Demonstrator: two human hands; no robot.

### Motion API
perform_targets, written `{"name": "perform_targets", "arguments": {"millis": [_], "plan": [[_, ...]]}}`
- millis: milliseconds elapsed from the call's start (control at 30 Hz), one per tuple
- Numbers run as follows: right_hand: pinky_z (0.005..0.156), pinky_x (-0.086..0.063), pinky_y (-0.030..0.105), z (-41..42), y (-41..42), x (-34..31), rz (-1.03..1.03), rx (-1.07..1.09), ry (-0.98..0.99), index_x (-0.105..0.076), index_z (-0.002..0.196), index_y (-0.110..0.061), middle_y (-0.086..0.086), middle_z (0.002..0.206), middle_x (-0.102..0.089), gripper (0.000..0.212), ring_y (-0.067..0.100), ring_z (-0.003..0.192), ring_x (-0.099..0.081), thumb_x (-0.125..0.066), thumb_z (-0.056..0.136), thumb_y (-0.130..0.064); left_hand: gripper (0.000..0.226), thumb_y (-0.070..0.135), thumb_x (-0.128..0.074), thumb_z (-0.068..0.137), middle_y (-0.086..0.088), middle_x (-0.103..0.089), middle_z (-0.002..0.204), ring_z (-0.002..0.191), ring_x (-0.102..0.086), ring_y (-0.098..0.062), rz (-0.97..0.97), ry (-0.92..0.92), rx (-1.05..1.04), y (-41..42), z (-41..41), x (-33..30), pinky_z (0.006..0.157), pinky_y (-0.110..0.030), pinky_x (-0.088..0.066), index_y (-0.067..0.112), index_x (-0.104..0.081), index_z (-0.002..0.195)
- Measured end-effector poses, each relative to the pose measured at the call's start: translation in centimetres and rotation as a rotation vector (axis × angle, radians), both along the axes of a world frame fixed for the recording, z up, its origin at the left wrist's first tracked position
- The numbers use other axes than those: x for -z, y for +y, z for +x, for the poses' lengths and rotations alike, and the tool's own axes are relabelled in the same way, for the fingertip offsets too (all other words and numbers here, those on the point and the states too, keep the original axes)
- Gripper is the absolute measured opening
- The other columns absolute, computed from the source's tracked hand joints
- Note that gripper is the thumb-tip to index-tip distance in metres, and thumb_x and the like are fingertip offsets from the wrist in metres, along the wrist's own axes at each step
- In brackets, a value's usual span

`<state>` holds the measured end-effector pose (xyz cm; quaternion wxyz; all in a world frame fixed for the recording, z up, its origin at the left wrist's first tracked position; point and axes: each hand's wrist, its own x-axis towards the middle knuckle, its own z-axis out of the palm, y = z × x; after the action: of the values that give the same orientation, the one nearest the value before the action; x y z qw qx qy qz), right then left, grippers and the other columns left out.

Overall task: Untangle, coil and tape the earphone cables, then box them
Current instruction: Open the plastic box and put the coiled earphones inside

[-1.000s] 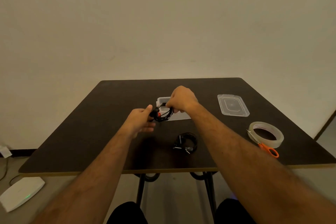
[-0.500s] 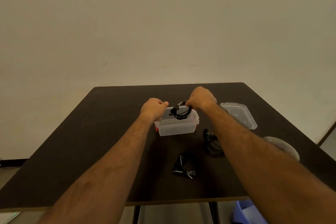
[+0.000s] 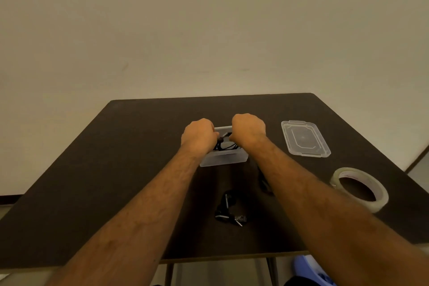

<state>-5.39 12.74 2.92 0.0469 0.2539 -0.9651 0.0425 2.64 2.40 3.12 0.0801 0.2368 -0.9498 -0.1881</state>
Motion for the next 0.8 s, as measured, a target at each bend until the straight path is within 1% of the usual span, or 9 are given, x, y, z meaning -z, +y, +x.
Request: {"name": "perform_targets", "arguments": {"millis": [100, 167, 267, 333, 467, 500, 600, 733, 800], "plan": [[0.06, -0.045, 0.029, -0.2, 0.7, -0.2, -0.082, 0.034, -0.002, -0.065, 0.088, -0.014, 0.002, 0.072, -0.057, 0.016, 0.015, 0.065, -0.056, -0.065, 0.093, -0.029, 0.023, 0.032, -0.056, 0.099, -0.001, -0.066, 0.094, 0.084, -0.061, -0.014, 0.018, 0.033, -0.007, 0.4, 0.3, 0.0, 0.071, -0.03, -0.049, 0.016, -0.068, 0.111], [0.058, -0.048, 0.029, -0.6, 1.7, -0.5, -0.169, 0.073, -0.02, -0.067, 0.084, -0.013, 0.002, 0.073, -0.062, 0.017, 0.016, 0.064, -0.059, -0.064, 0.093, -0.027, 0.022, 0.032, -0.058, 0.098, 0.0, -0.066, 0.095, 0.086, -0.062, -0.014, 0.047, 0.081, -0.007, 0.8, 0.7, 0.0, 0.076, -0.031, -0.052, 0.018, -0.068, 0.111], [0.066, -0.058, 0.033, -1.2, 4.0, -1.4, -0.296, 0.116, -0.083, -0.073, 0.087, -0.016, 0.002, 0.083, -0.071, 0.014, 0.017, 0.072, -0.066, -0.064, 0.091, -0.027, 0.021, 0.033, -0.06, 0.097, 0.0, -0.068, 0.1, 0.088, -0.062, -0.013, 0.071, 0.137, 0.016, 1.7, 1.4, -0.1, 0.08, -0.032, -0.054, 0.02, -0.069, 0.11], [0.07, -0.058, 0.033, -1.4, 6.0, -1.8, -0.322, 0.125, -0.113, -0.075, 0.09, -0.016, 0.003, 0.09, -0.072, 0.014, 0.017, 0.078, -0.067, -0.064, 0.091, -0.024, 0.021, 0.035, -0.062, 0.095, 0.001, -0.069, 0.104, 0.09, -0.062, -0.012, 0.078, 0.14, 0.054, 2.6, 2.2, -0.2, 0.079, -0.03, -0.053, 0.022, -0.071, 0.109], [0.08, -0.058, 0.037, -1.0, 9.7, -1.9, -0.19, 0.182, -0.223, -0.072, 0.096, -0.011, 0.007, 0.096, -0.072, 0.014, 0.02, 0.085, -0.067, -0.068, 0.089, -0.022, 0.019, 0.033, -0.066, 0.093, 0.003, -0.07, 0.108, 0.092, -0.06, -0.01, 0.097, 0.075, 0.142, 4.2, 4.1, 0.4, 0.078, -0.027, -0.049, 0.022, -0.074, 0.105], [0.079, -0.058, 0.036, -0.6, 10.4, -1.8, -0.148, 0.193, -0.272, -0.07, 0.096, -0.01, 0.008, 0.094, -0.072, 0.014, 0.019, 0.082, -0.067, -0.069, 0.089, -0.022, 0.018, 0.033, -0.067, 0.092, 0.003, -0.071, 0.108, 0.093, -0.061, -0.01, 0.107, 0.064, 0.148, 4.6, 4.5, 0.6, 0.08, -0.028, -0.05, 0.022, -0.074, 0.104], [0.064, -0.052, 0.028, 1.1, 12.0, -1.5, -0.093, 0.212, -0.388, -0.065, 0.096, -0.011, 0.006, 0.088, -0.067, 0.013, 0.015, 0.074, -0.063, -0.068, 0.091, -0.023, 0.02, 0.036, -0.066, 0.092, 0.003, -0.072, 0.101, 0.09, -0.063, -0.01, 0.133, 0.056, 0.151, 6.6, 5.1, 1.0, 0.081, -0.03, -0.052, 0.02, -0.074, 0.101], [0.063, -0.051, 0.028, 2.7, 12.9, -0.3, -0.096, 0.207, -0.463, -0.06, 0.087, -0.013, 0.006, 0.088, -0.064, 0.015, 0.016, 0.074, -0.061, -0.071, 0.089, -0.024, 0.03, 0.043, -0.058, 0.096, -0.002, -0.071, 0.086, 0.081, -0.067, -0.016, 0.183, -0.015, 0.128, 10.2, 4.5, 2.1, 0.075, -0.032, -0.057, 0.017, -0.071, 0.096], [0.071, -0.054, 0.031, 3.1, 12.9, 0.5, -0.059, 0.206, -0.429, -0.06, 0.086, -0.013, 0.005, 0.085, -0.063, 0.019, 0.017, 0.075, -0.061, -0.074, 0.085, -0.026, 0.032, 0.045, -0.057, 0.096, -0.004, -0.071, 0.087, 0.08, -0.069, -0.02, 0.186, -0.076, 0.1, 11.4, 3.9, 3.2, 0.075, -0.036, -0.059, 0.015, -0.069, 0.097]]}}
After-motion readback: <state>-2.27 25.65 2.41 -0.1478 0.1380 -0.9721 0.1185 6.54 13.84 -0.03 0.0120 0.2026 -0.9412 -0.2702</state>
